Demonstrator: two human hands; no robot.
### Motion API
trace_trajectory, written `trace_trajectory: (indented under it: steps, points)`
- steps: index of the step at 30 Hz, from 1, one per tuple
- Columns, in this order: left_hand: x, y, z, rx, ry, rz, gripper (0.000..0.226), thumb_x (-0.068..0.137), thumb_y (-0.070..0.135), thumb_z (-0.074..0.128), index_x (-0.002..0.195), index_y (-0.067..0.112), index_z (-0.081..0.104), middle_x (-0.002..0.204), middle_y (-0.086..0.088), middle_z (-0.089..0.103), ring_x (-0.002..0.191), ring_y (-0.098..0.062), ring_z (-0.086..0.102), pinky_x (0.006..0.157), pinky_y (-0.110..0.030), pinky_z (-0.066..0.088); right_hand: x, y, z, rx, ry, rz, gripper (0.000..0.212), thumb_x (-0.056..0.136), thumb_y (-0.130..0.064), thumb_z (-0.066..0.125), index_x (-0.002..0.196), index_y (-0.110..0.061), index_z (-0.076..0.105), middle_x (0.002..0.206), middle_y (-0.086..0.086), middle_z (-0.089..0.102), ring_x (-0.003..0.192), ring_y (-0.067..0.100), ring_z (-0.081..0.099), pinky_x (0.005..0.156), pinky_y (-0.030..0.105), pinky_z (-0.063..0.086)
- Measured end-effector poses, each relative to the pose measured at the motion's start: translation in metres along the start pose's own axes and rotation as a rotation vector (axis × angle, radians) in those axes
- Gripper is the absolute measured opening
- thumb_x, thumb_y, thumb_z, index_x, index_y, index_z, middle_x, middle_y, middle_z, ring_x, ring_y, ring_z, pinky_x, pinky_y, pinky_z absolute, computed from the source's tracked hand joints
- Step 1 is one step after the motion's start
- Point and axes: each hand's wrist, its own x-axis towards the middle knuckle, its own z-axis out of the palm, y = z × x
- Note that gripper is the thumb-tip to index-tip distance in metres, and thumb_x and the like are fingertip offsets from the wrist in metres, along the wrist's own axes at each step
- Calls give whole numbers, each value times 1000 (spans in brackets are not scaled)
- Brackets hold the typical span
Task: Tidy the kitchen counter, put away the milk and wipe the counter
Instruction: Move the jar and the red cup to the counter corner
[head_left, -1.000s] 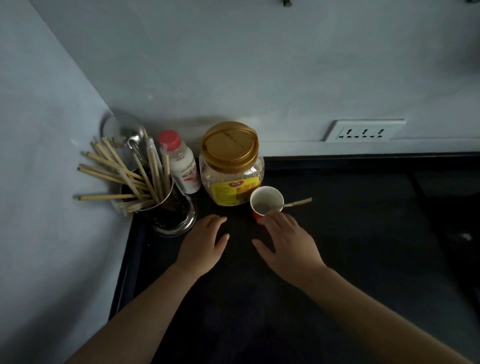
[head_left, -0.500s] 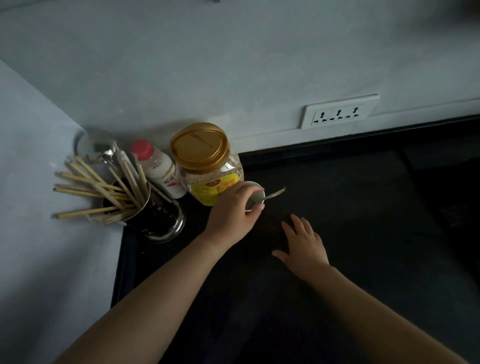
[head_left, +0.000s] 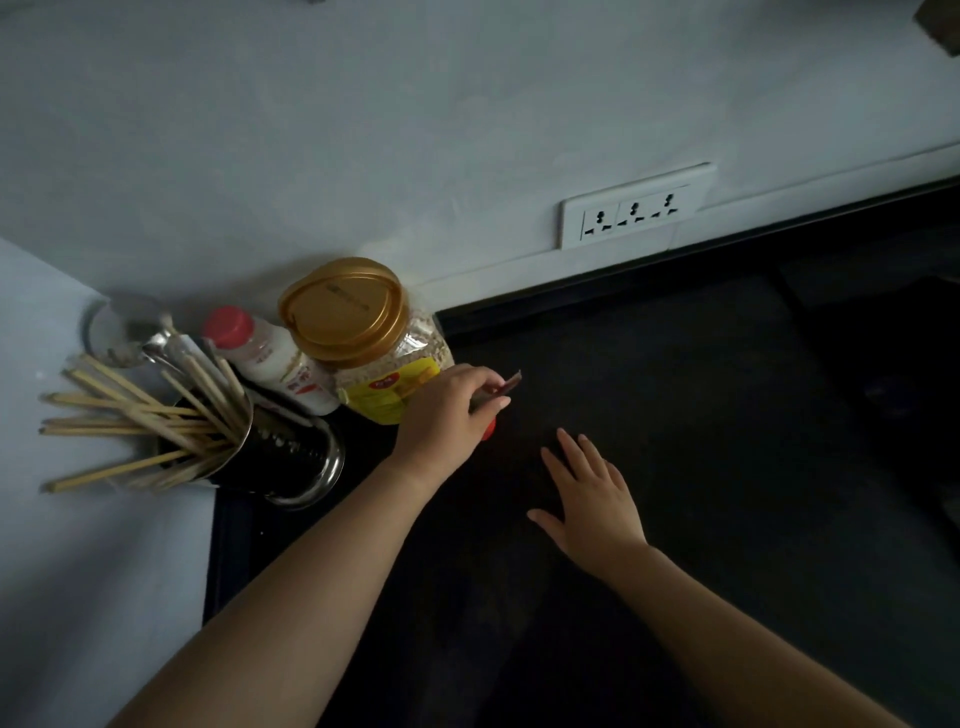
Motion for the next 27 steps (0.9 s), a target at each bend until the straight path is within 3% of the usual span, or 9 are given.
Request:
trace_trajectory:
  steps: [3, 8, 14, 19, 27]
  points:
    - [-5, -6, -5, -45, 64, -52, 17, 82, 28, 68, 95, 17, 67, 87, 10, 63, 79, -2, 56, 66, -9, 40, 0, -1, -1, 1, 5, -3, 76, 88, -57, 43, 148, -25, 7, 157, 0, -11, 144, 21, -10, 115, 39, 4]
    - [-15, -15, -21, -138, 138, -115, 13, 80, 30, 70, 81, 18, 65, 75, 8, 66, 71, -4, 60, 62, -16, 45, -1, -6, -8, -18, -30, 13, 77, 89, -56, 44, 148, -24, 8, 158, 1, -10, 144, 22, -8, 116, 40, 8]
    - [-24, -12, -56, -242, 286, -137, 14, 79, 28, 71, 82, 16, 66, 72, 16, 62, 73, -1, 61, 64, -8, 45, -4, -24, -31, 105, 7, 38, 74, 87, -50, 53, 146, -23, 18, 157, 0, 8, 144, 20, 6, 113, 38, 21]
    - [-41, -15, -92, -271, 385, -129, 17, 80, 28, 70, 87, 12, 69, 78, 5, 69, 74, -6, 65, 68, -14, 49, -8, -56, -60, 179, 167, -91, 69, 86, -49, 56, 142, -24, 27, 152, -4, 24, 140, 15, 20, 108, 32, 30]
    - [-85, -24, -154, -306, 575, -177, 11, 79, 27, 71, 81, 18, 65, 71, 14, 65, 68, -2, 64, 62, -8, 45, -7, -145, -97, 439, 231, -313, 53, 84, -39, 63, 132, -25, 43, 130, -6, 52, 116, 12, 49, 90, 25, 40]
